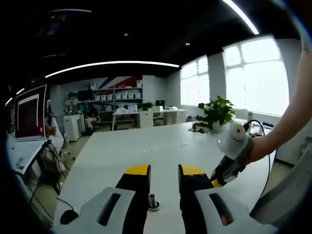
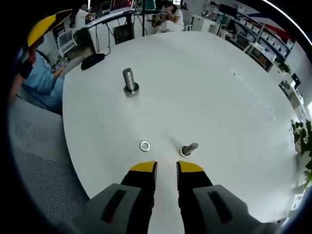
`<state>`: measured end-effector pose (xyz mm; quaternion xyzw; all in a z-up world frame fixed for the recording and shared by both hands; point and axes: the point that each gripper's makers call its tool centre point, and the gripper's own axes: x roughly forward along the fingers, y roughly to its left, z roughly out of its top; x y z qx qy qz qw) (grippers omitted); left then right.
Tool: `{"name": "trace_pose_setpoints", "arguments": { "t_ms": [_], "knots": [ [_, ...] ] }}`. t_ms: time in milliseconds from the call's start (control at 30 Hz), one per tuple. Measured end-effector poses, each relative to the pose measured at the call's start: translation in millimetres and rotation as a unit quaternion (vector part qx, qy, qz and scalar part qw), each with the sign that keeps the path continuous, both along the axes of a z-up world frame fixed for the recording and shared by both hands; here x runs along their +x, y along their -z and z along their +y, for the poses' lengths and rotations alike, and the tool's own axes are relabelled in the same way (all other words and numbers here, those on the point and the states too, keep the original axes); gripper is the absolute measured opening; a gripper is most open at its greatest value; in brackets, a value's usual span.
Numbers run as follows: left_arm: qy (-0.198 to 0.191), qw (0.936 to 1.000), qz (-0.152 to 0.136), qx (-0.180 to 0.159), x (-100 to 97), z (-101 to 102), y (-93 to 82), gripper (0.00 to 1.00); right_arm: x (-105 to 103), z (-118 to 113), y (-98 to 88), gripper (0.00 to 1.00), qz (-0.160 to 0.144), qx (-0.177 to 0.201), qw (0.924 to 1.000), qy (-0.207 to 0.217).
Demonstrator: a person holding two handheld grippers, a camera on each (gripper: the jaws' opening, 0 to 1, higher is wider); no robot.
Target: Place the washer onto the threaded stud by aligning its center hole with the stud, sliding it down to the base, and recovering from edge contact or off-axis alignment until the washer reaches the visible bottom stop.
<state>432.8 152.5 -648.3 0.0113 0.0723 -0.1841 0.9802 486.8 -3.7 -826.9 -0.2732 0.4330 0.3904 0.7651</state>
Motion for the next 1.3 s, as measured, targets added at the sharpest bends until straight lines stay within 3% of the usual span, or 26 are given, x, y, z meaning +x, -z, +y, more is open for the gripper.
{"name": "trace_pose_setpoints", "arguments": {
  "t_ms": [1300],
  "knots": [
    [-0.007, 1.0000, 0.003, 0.001, 0.9, 4, 2.0, 0.20, -9, 27, 22.4, 0.21, 0.027, 0.020, 0.9994, 0.003]
  ]
}}
